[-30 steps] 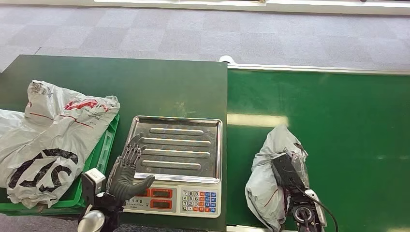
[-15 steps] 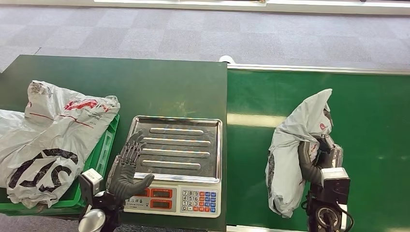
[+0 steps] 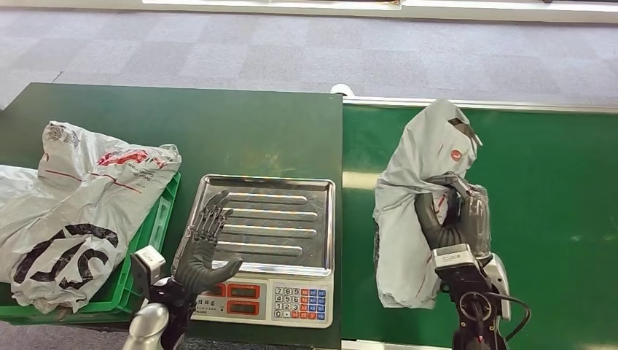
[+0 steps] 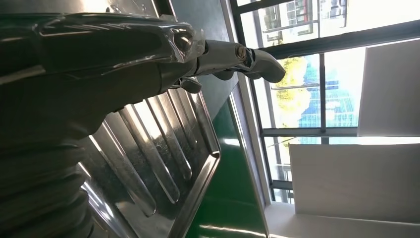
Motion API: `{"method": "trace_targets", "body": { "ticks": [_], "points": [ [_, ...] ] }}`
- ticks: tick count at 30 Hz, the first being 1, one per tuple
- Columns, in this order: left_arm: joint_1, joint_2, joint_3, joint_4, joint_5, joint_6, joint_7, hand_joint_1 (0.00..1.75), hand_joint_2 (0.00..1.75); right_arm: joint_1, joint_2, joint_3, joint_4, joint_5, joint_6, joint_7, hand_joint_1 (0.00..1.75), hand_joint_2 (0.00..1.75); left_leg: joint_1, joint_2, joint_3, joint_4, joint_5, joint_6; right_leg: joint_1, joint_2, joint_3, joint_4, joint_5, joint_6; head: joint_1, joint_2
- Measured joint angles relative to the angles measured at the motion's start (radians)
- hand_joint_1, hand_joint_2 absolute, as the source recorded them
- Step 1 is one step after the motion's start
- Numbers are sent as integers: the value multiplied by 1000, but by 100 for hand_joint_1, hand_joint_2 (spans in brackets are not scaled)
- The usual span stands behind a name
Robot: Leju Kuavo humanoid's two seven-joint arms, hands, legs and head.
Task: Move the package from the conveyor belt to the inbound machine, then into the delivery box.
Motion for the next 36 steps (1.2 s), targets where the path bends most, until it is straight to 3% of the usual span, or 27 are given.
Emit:
{"method": "trace_targets", "body": {
  "ticks": [5,9,17,27,36],
  "points": [
    [-9,5,-8,18,0,0,-2,0,175,-27,-19,58,15,13,-13,4,175,175,0,0,-1,0,0,0,0,0,0,0,0,0,0,0],
    [-17,10,-10,30,4,0,-7,0,175,-75,-45,115,64,104,-17,28,175,175,0,1,-2,0,0,0,0,0,-1,0,0,0,0,0],
    [-31,25,-19,63,21,2,-22,0,175,-324,-77,376,437,169,-16,41,175,175,1,1,-2,0,2,0,1,1,-1,1,2,-1,0,0],
    [-39,41,-22,84,36,18,-29,0,175,-514,-34,644,822,165,55,110,175,175,1,-1,-3,0,2,0,1,-1,-3,1,2,-1,0,0],
    [-59,45,-34,110,53,20,-29,0,175,-552,22,765,992,14,155,72,175,175,1,0,-3,0,2,0,1,0,-3,1,2,-1,0,0]
  ]
}}
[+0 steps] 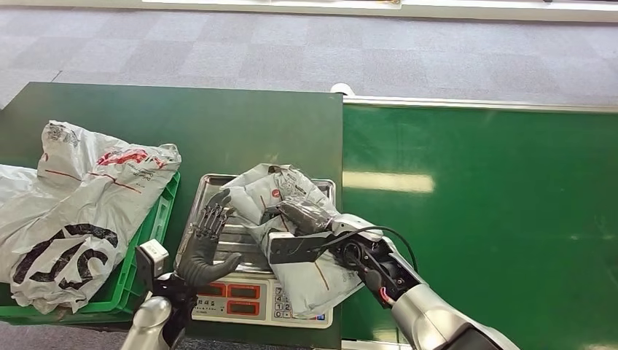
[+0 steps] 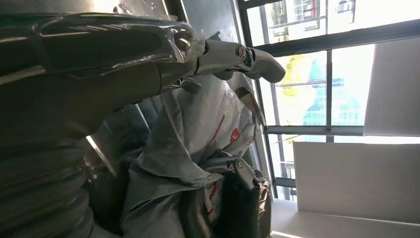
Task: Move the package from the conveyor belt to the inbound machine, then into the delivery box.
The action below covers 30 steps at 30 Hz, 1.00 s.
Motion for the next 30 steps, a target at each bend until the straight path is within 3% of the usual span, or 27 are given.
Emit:
{"method": "trace_targets", "body": {
  "ticks": [9,10,13,14,21,26,30],
  "points": [
    [-11,1,-11,25,3,1,-3,0,175,-4,30,24,58,-36,-10,-18,175,175,0,1,1,0,0,0,0,0,0,0,0,0,0,0],
    [-11,1,-12,26,4,1,-4,0,175,-4,31,24,61,-51,-4,-29,142,175,0,1,1,0,0,0,0,0,0,0,0,0,0,0],
    [-18,1,-17,32,9,9,-7,0,175,0,34,23,66,-126,13,-77,11,175,0,1,1,0,0,0,0,0,0,0,0,0,0,0],
    [-20,1,-18,34,12,13,-8,0,175,2,36,22,66,-148,10,-85,0,175,0,1,1,0,0,0,0,0,0,0,0,0,0,0],
    [-24,1,-20,39,21,20,-9,0,175,25,38,-10,47,-286,-17,-127,0,175,0,1,0,0,0,0,0,0,0,0,0,0,0,0],
    [-28,2,-21,42,26,19,-10,0,175,77,20,-58,-56,-436,72,-145,0,175,0,0,0,0,0,0,0,0,0,0,0,0,0,0],
    [-34,3,-21,46,28,19,-10,0,175,107,6,-82,-117,-465,97,-145,0,175,0,1,0,0,0,0,0,0,0,0,0,0,0,0]
  ]
}}
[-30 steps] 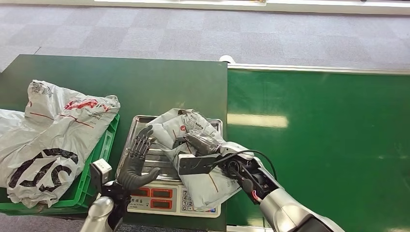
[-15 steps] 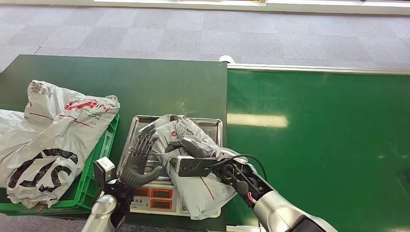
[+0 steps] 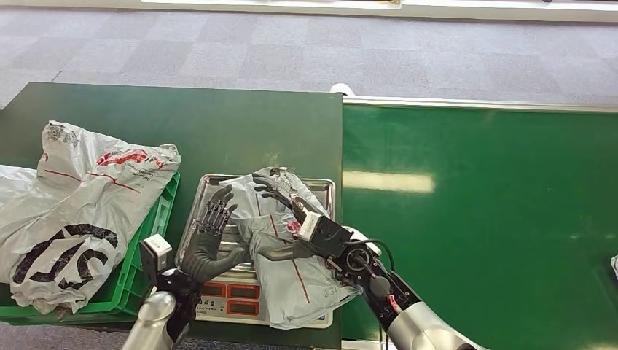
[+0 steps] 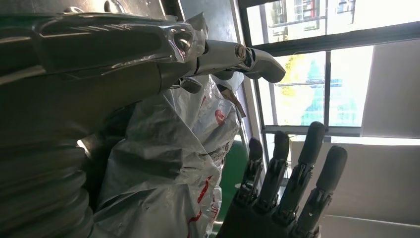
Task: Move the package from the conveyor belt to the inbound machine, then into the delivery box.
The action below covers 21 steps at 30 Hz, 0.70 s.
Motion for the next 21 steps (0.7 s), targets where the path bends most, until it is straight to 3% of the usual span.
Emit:
{"method": "trace_targets", "body": {
  "ticks": [5,10,21],
  "points": [
    [-3,0,-1,4,4,-1,-2,0,175,27,-12,-19,-52,-33,21,0,0,175,0,0,0,0,0,0,0,0,0,0,0,0,0,0],
    [-3,1,-3,6,6,-3,-3,0,175,129,-27,-70,-201,-118,65,-1,0,175,0,-1,-1,0,0,0,0,0,0,0,0,0,0,0],
    [3,-6,-1,-15,-9,-12,19,0,175,270,-31,-205,-391,-112,93,-1,0,175,0,-1,-1,0,0,0,0,0,0,0,0,0,0,0]
  ]
}}
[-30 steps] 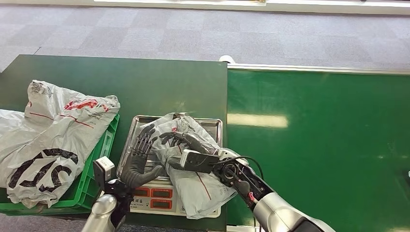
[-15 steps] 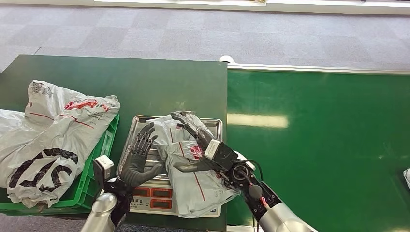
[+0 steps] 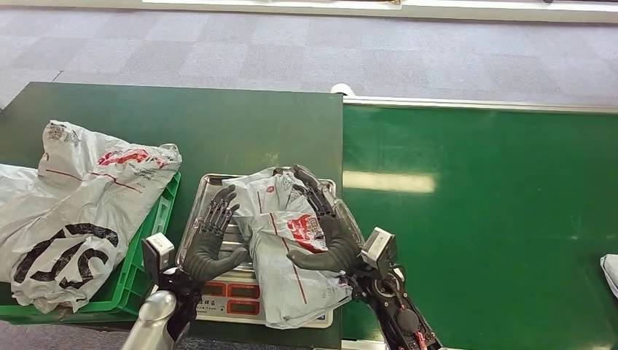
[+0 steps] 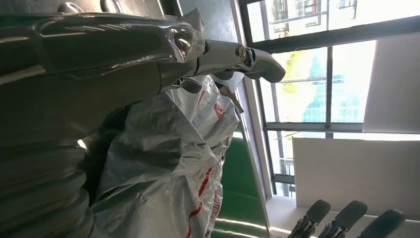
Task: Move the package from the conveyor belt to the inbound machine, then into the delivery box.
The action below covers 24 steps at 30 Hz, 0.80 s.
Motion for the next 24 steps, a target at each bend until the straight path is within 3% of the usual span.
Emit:
{"method": "trace_targets", "body": {
  "ticks": [8,13,24],
  "points": [
    [58,-8,21,-75,18,2,-35,0,175,132,-5,-146,-71,60,-87,0,0,175,0,0,-1,0,-1,0,0,0,-1,0,0,0,0,0],
    [90,-14,31,-135,18,31,-65,0,175,166,-8,-200,-91,60,-103,0,0,175,0,1,-1,0,-1,0,0,0,-2,0,0,0,0,0],
    [145,-33,16,-453,-39,248,-72,0,175,167,13,-286,-83,30,-164,48,0,175,0,0,-1,0,0,0,0,0,-1,0,0,0,0,0]
  ]
}}
